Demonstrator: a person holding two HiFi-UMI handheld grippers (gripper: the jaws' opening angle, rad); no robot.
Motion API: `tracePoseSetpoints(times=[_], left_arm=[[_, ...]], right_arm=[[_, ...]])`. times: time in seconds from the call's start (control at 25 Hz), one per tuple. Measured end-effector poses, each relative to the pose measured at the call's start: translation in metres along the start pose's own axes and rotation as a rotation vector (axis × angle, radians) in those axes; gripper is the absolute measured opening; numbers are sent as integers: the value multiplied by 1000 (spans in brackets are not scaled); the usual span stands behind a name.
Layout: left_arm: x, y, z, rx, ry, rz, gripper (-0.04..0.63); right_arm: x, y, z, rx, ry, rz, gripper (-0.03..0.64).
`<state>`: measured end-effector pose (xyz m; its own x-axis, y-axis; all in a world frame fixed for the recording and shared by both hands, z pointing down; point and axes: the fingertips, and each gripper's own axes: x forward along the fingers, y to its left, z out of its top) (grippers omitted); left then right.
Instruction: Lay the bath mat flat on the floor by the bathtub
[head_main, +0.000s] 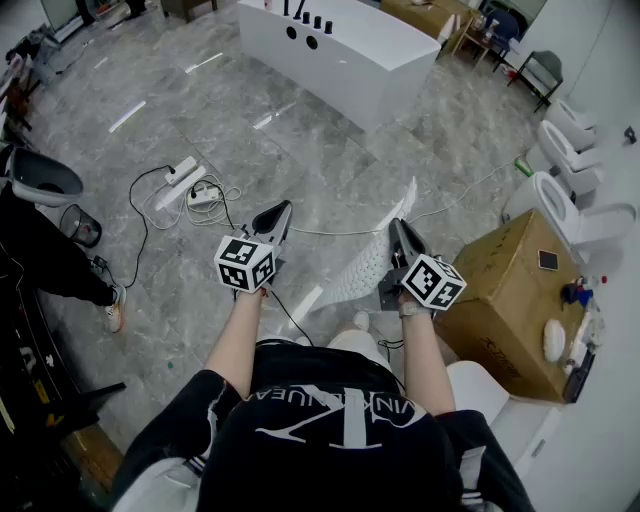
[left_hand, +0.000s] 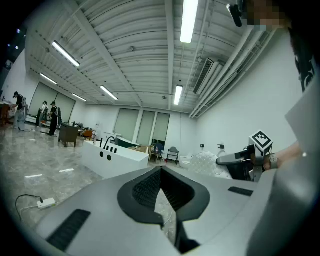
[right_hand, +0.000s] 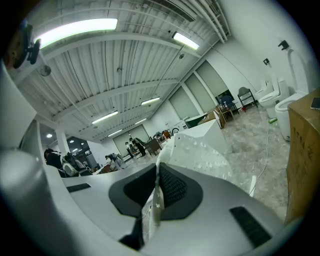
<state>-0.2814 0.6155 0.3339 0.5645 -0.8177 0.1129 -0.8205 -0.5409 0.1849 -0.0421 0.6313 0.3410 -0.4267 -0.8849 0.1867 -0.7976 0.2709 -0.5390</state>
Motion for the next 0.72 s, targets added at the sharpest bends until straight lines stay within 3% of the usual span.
tracePoseSetpoints(times=[0.4,0.72], left_arm=[[20,30,-9,-18,33,8,14],[84,70,-14,-31,61,44,14]], right_arm=[[48,-2,2,20,2,-13,35],[103,-45,17,73,-5,6,37]])
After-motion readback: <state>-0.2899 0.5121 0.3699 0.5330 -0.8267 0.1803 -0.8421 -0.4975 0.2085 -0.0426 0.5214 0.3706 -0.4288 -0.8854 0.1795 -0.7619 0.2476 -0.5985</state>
